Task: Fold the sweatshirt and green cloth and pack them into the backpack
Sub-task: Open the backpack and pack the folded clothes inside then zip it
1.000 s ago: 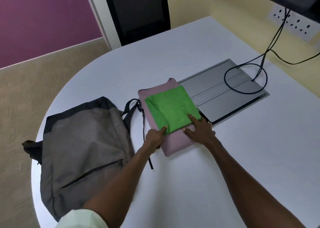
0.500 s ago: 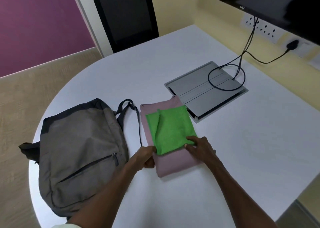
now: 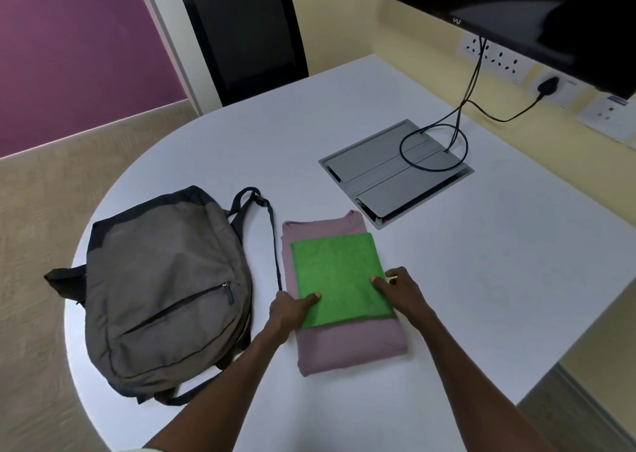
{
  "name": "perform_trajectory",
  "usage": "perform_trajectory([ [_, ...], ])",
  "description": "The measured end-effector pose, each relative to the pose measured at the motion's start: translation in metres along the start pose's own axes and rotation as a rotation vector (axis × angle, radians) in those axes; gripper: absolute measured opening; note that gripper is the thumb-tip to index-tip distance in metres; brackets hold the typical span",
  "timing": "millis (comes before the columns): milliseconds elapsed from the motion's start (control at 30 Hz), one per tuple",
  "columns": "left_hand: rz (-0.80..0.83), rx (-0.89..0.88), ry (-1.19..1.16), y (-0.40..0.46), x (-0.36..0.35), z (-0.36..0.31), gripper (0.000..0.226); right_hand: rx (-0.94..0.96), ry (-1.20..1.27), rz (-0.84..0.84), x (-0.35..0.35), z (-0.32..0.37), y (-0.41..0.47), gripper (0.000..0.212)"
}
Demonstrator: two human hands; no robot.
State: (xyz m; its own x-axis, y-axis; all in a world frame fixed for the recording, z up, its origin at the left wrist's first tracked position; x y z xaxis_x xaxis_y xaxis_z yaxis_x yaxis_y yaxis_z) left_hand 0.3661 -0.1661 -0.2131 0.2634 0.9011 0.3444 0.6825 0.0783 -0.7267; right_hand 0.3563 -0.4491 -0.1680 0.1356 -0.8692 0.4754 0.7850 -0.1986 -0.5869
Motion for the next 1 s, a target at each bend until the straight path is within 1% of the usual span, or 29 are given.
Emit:
perform_trajectory([
  [67, 0.001, -0.012, 0.016, -0.004, -0.006, 0.002, 0.074, -0.062, 0.055, 0.072, -0.01, -0.002, 0.001, 0.071],
  [100, 0.004, -0.024, 0.033, -0.005, -0.008, 0.003, 0.071, -0.069, 0.058, 0.096, -0.014, 0.0, 0.0, 0.075],
  [167, 0.016, -0.064, 0.061, -0.008, -0.01, 0.002, 0.064, -0.061, 0.066, 0.093, -0.02, 0.0, 0.001, 0.077],
  [233, 0.049, -0.091, 0.059, -0.014, -0.014, 0.002, 0.059, -0.092, 0.101, 0.101, -0.021, -0.006, 0.003, 0.08],
  [333, 0.129, -0.057, 0.011, -0.02, -0.02, 0.014, 0.059, -0.185, 0.172, 0.168, -0.023, -0.024, 0.005, 0.088],
  [367, 0.147, -0.044, -0.003, -0.021, -0.021, 0.017, 0.059, -0.206, 0.189, 0.191, -0.022, -0.031, 0.005, 0.084],
  [433, 0.136, -0.031, -0.016, -0.019, -0.017, 0.019, 0.065, -0.212, 0.219, 0.232, -0.02, -0.036, 0.001, 0.067],
  [467, 0.12, -0.031, -0.045, -0.018, -0.015, 0.017, 0.071, -0.2, 0.239, 0.243, -0.019, -0.037, 0.0, 0.066],
  [500, 0.098, -0.038, -0.107, -0.017, -0.013, 0.015, 0.078, -0.186, 0.261, 0.249, -0.019, -0.036, 0.001, 0.073],
  [567, 0.048, -0.044, -0.238, -0.02, -0.01, 0.01, 0.087, -0.153, 0.287, 0.257, -0.021, -0.032, 0.002, 0.095],
  [600, 0.031, -0.055, -0.254, -0.022, -0.01, 0.006, 0.089, -0.128, 0.309, 0.253, -0.022, -0.029, 0.002, 0.102],
  [667, 0.012, -0.098, -0.182, -0.026, -0.013, 0.001, 0.084, -0.089, 0.343, 0.2, -0.023, -0.028, 0.006, 0.11],
  [700, -0.005, -0.128, -0.142, -0.027, -0.014, -0.001, 0.08, -0.085, 0.331, 0.16, -0.021, -0.026, 0.004, 0.111],
  [767, -0.028, -0.181, -0.104, -0.03, -0.014, -0.005, 0.074, -0.066, 0.272, 0.104, -0.017, -0.02, -0.003, 0.1],
  [867, -0.038, -0.299, 0.034, -0.039, -0.016, -0.02, 0.059, 0.058, 0.173, 0.043, -0.014, -0.007, -0.01, 0.086],
  [933, -0.065, -0.401, 0.168, -0.048, -0.021, -0.032, 0.048, 0.157, 0.021, -0.015, -0.013, 0.007, -0.016, 0.077],
  [1000, -0.097, -0.444, 0.236, -0.054, -0.025, -0.04, 0.039, 0.215, -0.182, -0.069, -0.015, 0.021, -0.022, 0.067],
])
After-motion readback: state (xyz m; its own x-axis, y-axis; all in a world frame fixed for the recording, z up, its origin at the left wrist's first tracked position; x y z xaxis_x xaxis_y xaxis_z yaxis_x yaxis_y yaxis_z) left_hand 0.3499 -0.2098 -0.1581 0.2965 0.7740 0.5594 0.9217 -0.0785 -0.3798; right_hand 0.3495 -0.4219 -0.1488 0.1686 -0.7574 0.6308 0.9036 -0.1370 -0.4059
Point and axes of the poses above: each hand's wrist, its own y-axis towards the middle knuckle, its own x-axis out of the back of the hand, z = x × y, the point moved 7 cm from there along y, towards the middle knuckle, and after that the axes turned 4 degrees about z, right-handed, at the moved point
